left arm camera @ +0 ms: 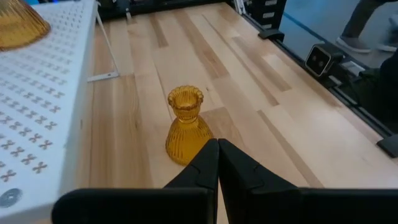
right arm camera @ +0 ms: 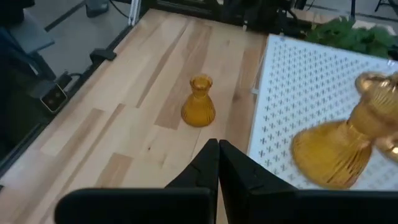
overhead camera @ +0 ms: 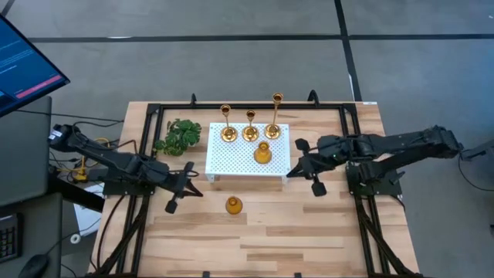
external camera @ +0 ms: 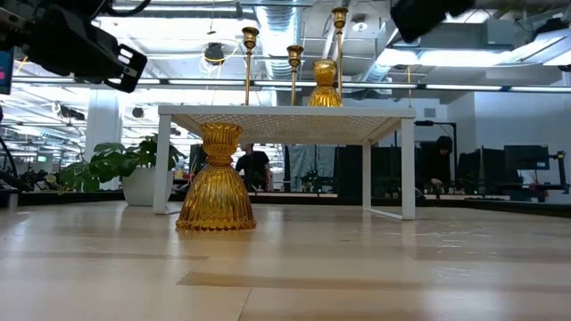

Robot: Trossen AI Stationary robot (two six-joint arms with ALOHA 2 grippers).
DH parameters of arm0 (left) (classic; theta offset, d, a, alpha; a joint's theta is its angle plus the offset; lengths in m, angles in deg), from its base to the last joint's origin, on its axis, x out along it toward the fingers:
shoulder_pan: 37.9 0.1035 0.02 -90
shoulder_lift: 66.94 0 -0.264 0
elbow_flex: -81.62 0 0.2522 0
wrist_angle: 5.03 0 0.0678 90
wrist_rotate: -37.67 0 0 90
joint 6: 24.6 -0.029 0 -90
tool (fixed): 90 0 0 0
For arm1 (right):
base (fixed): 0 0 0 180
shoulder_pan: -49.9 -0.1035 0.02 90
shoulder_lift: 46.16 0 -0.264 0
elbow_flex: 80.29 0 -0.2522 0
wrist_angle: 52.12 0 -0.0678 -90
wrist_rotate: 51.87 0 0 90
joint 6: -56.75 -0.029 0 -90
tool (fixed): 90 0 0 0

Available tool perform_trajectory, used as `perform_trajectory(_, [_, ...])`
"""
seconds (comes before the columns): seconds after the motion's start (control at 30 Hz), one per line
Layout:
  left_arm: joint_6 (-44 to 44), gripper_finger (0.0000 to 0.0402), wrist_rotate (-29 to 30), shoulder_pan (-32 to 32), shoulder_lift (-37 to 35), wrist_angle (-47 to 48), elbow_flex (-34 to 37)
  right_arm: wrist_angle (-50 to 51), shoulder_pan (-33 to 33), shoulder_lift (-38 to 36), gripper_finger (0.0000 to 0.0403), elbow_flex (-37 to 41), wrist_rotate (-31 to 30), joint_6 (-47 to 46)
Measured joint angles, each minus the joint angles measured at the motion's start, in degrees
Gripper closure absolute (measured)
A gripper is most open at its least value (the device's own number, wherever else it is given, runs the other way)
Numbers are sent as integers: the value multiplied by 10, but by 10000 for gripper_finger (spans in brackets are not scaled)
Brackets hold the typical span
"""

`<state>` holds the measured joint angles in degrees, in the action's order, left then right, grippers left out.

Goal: Pick & Place candle stick holders
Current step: Align the yellow candle holder on the shelf with the yellow candle holder

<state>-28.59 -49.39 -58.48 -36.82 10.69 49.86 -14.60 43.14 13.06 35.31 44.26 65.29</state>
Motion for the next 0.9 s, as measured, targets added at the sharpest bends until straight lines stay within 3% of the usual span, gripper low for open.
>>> perform_trajectory(0.33, [-1,394,0,0,80,-60,0,-170,14,-79,403,171,4,9])
perform_trajectory(0.67, [2,394,-2,0,109,-111,0,-304,57,-217,403,311,80,-20])
perform_trajectory(0.9, [4,394,-72,0,139,-168,0,-420,57,-240,403,415,80,-75])
